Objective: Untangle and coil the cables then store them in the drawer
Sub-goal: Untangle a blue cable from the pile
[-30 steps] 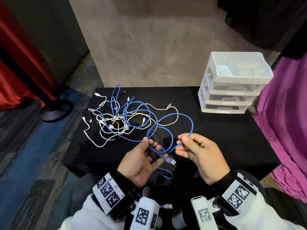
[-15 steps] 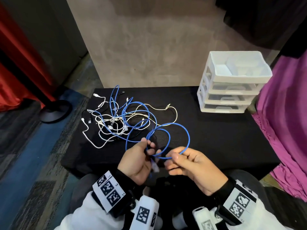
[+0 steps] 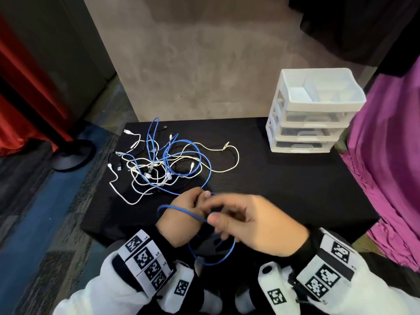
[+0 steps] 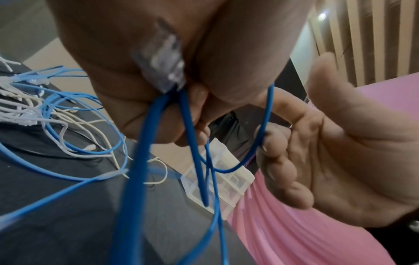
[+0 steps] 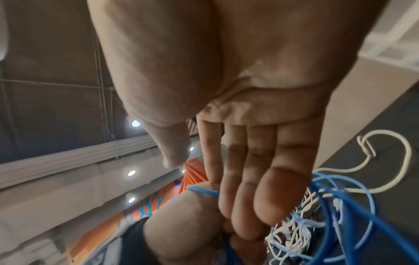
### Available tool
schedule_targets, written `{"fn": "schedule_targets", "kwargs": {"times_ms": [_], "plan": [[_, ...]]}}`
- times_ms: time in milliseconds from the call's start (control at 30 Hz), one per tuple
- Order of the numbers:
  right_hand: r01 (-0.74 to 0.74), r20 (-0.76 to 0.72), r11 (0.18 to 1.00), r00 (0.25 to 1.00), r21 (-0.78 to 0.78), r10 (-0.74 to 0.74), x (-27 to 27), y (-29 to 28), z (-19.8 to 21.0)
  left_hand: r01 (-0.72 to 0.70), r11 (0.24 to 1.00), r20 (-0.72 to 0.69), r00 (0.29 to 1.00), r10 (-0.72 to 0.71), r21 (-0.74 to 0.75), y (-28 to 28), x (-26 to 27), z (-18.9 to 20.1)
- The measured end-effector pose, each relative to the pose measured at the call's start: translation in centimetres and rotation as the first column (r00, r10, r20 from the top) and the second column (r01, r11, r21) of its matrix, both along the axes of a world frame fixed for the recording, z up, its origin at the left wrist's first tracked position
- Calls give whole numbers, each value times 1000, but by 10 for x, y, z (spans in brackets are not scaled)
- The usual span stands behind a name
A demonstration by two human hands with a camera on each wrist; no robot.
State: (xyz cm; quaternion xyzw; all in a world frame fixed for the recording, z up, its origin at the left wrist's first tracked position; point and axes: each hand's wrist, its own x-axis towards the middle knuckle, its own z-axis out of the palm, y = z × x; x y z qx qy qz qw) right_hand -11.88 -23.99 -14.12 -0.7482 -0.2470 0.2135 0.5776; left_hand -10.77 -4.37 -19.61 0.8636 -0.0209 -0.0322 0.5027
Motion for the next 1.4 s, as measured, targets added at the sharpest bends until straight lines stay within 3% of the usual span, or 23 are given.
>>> {"fn": "schedule_targets", "kwargs": {"times_ms": [100, 200, 300, 333, 400, 467, 533, 600, 667, 867, 967, 1067, 1133, 1200, 1267, 1300, 1400], "plan": [[14, -152, 1000, 988, 3, -13, -1, 5, -1, 18, 1000, 20, 1000, -18, 10, 5, -1, -5], [-62, -299, 998, 953, -12, 55, -2, 2, -4, 6, 997, 31, 999, -8, 73, 10, -3, -5], [-122, -358, 992, 926, 26, 124, -6, 4, -9, 18, 997, -28, 999, -15, 79, 8, 0, -7], [-79, -362, 997, 929, 17, 80, -5, 4, -8, 19, 995, -50, 999, -14, 98, 8, 1, -10], [172, -370, 985, 915, 4, -158, 3, 2, -8, 9, 981, -40, 999, -1, 195, 13, 1, -18], [501, -389, 864, 806, 49, -445, 20, -11, -13, -24, 987, -63, 997, 34, 160, 19, -2, -20], [708, -478, 701, 647, 87, -594, 37, -29, -23, -23, 995, -72, 997, 30, 93, 21, -5, -17], [787, -551, 611, 550, 89, -628, 45, -42, -36, -42, 998, -73, 996, 45, 46, 20, -6, -10], [818, -579, 569, 505, 85, -640, 45, -49, -47, -88, 995, -56, 994, 91, 47, 21, -4, -10], [858, -667, 495, 448, 134, -596, 38, -63, -62, -216, 973, 32, 976, 214, 86, 35, 4, -12], [877, -691, 459, 422, 145, -587, 38, -74, -68, -321, 947, 36, 946, 321, -2, 51, 9, -14], [838, -677, 525, 472, 146, -565, 34, -81, -73, -339, 925, 31, 937, 349, -172, 63, 9, -9], [769, -639, 631, 538, 104, -549, 29, -81, -79, -307, 902, 40, 942, 334, -302, 63, 9, 0], [637, -557, 770, 656, 45, -510, 22, -80, -89, -307, 884, 38, 939, 342, -353, 65, 11, 7], [440, -410, 890, 795, -116, -447, 16, -80, -101, -333, 894, 75, 926, 370, -300, 70, 16, 9], [360, -346, 910, 843, -205, -412, 14, -79, -103, -335, 912, 110, 923, 368, -236, 72, 17, 10], [356, -247, 907, 880, -223, -406, 14, -73, -98, -267, 961, 199, 940, 277, -77, 69, 16, 18]]}}
